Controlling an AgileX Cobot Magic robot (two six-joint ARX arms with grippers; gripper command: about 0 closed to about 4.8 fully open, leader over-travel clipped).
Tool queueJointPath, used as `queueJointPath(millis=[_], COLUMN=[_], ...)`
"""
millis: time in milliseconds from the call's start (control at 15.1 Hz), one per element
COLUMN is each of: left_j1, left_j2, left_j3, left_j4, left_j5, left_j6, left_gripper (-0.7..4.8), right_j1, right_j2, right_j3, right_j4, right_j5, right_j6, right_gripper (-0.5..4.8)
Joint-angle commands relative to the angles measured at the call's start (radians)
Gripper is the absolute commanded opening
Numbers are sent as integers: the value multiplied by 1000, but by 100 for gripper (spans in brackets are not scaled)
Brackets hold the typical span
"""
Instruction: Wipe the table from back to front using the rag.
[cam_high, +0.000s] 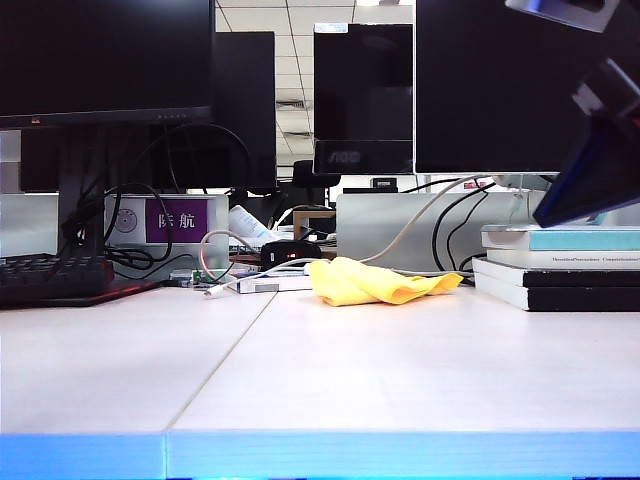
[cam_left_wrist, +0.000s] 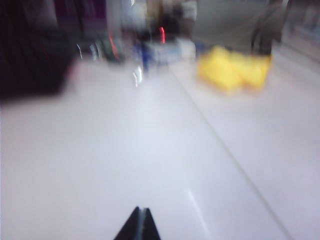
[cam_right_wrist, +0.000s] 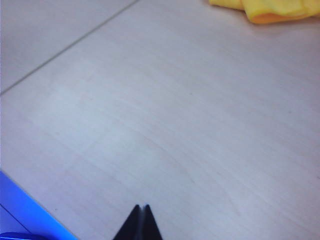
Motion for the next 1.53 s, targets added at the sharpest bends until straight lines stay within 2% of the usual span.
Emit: queueJointPath(millis=[66,199,265,398,531,1128,1327,1526], left_j1=[3,21,48,114,131,133,132,132], left_j2=[-1,-3,-3,-3,-3,-3,-3,-3], left_j3=[-7,-7,-7,-7,-7,-7,-7,-7], left_j4=[-35,-34,-33,-32,-31,-31,-31,-31], left_j5=[-22,-32,-33,-22,-22,-18,-18,-16], left_j6=[19,148,175,154,154,154,154,154], left_gripper=[-6,-6,-6,-5,-5,-5,-5,-5], right_j1=[-1,0,0,0,-1,-12,-156,-315], right_j2=[1,3,3,3,3,-48,-157,-301], right_j3=[3,3,3,3,3,-24,-80,-174], right_j4=[10,8,8,7,7,11,25,116], right_j5=[2,2,2,2,2,-1,27,30], right_j6=[3,3,3,3,3,3,3,3], right_gripper=[4,4,4,4,4,4,4,4])
